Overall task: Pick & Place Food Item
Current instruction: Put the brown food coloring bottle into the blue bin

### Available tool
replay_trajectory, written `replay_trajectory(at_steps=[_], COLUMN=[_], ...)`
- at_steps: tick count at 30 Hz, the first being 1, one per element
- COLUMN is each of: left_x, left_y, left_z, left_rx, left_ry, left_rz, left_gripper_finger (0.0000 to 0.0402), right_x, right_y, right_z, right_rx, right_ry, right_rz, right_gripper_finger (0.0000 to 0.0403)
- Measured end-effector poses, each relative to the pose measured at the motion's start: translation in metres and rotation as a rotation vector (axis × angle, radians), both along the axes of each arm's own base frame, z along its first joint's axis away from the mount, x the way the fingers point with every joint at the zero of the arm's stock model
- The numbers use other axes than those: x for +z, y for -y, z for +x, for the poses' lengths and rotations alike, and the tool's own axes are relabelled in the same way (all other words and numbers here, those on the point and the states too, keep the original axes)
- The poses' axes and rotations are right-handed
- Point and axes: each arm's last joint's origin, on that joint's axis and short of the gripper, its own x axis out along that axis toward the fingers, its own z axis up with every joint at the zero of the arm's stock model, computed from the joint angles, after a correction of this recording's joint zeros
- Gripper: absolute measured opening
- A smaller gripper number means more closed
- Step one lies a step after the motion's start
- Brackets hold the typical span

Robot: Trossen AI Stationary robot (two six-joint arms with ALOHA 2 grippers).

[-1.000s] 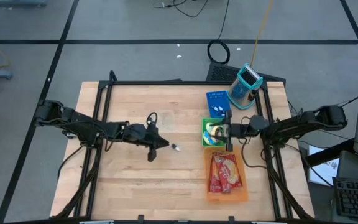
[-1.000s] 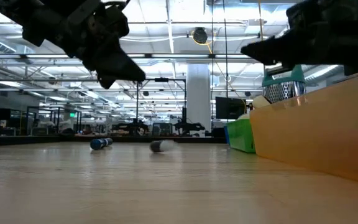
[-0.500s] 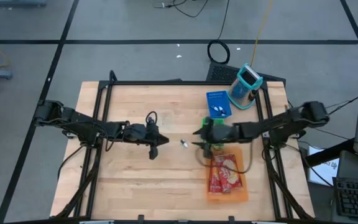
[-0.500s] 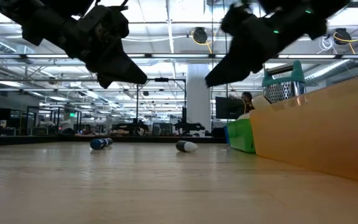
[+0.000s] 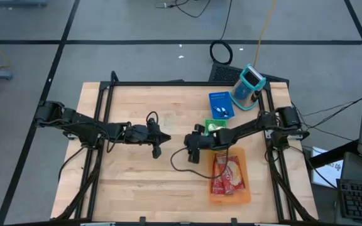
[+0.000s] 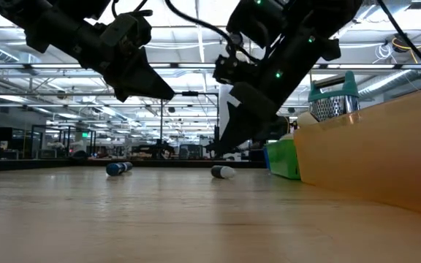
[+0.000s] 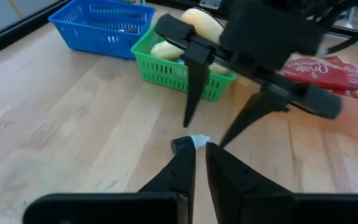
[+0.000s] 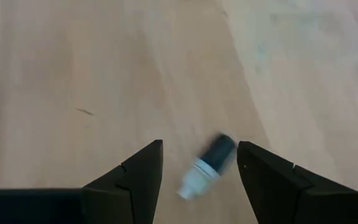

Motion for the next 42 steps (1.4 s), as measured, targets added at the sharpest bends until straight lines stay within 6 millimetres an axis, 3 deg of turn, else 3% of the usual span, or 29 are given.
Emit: replay_trajectory(at_steps=[7,11,29,33,42], left_x=[0.0,0.0,0.0,0.0,0.0], left_y=[0.0,0.0,0.0,0.0,0.0], left_z=[0.0,0.0,0.0,0.0,0.0], left_rx=[-0.003,-0.004,0.001,0.006,0.006], left_ry=[-0.001,0.0,0.002,0.002,0.002], left_rz=[0.008,0.008,0.008,0.011,0.011], left_gripper_finger=[0.0035,0.0035,0.0035,0.0035,0.0035], right_x=[-0.003,-0.004,-0.033,-0.034,-0.034], right_y=[0.009,0.007,0.009,0.009,0.009], right_z=[-0.004,-0.002,0.003,0.004,0.004], right_rx=[-0.115,-0.088,-0.098,-0.095,-0.06], right_ry=[-0.04,-0.023,-0.09,-0.089,-0.089], right_rz=[0.047,0.119,0.111,0.111,0.087], right_gripper_finger=[0.0194,0.0194,0.0191,0.0167,0.0067])
